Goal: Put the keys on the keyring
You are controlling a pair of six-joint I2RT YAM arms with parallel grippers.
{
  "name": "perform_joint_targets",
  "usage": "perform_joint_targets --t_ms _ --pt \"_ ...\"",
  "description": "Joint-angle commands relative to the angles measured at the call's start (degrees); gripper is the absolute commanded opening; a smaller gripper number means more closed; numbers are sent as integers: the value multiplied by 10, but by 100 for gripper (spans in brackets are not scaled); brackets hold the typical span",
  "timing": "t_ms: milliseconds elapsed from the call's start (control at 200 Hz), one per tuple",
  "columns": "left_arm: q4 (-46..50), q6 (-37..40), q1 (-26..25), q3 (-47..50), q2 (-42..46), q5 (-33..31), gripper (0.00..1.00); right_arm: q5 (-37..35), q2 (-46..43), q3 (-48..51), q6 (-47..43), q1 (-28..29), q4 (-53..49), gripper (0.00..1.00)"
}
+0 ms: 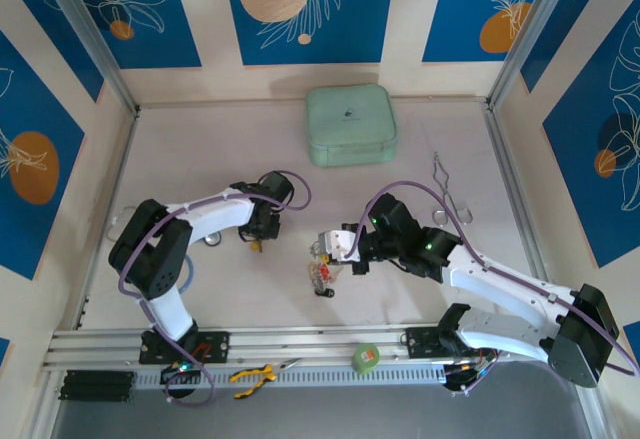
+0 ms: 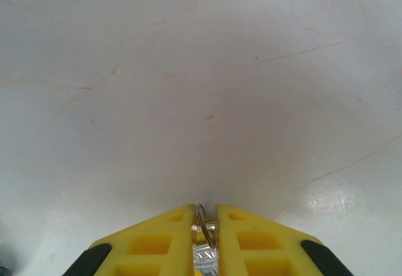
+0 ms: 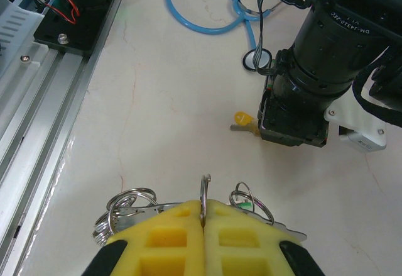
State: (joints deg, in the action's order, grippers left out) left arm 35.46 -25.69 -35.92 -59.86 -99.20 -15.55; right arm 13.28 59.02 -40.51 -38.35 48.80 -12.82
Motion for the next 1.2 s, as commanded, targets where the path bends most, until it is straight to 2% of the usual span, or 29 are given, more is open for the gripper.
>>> perform_joint_targets --t_ms 0,305,455,610,795,1065,1195 --pt "17 -11 -7 1 -1 -8 16 1 -11 -19 -6 1 -5 0" --pt "16 -15 -7 5 -5 -5 14 0 -12 -20 -6 2 -6 0" --pt "14 -16 -6 5 -3 -5 11 0 -12 -20 -6 1 -6 0" --pt "16 -14 -7 1 4 -7 0 -1 -12 -19 -6 1 -7 0" --pt "10 -2 -7 -2 43 -9 0 0 -13 -18 -4 2 -6 0" --pt "-101 130 -7 48 195 92 0 21 -13 -9 15 -4 13 0" --pt "-202 220 -6 111 292 167 0 37 -12 -6 24 -11 24 0"
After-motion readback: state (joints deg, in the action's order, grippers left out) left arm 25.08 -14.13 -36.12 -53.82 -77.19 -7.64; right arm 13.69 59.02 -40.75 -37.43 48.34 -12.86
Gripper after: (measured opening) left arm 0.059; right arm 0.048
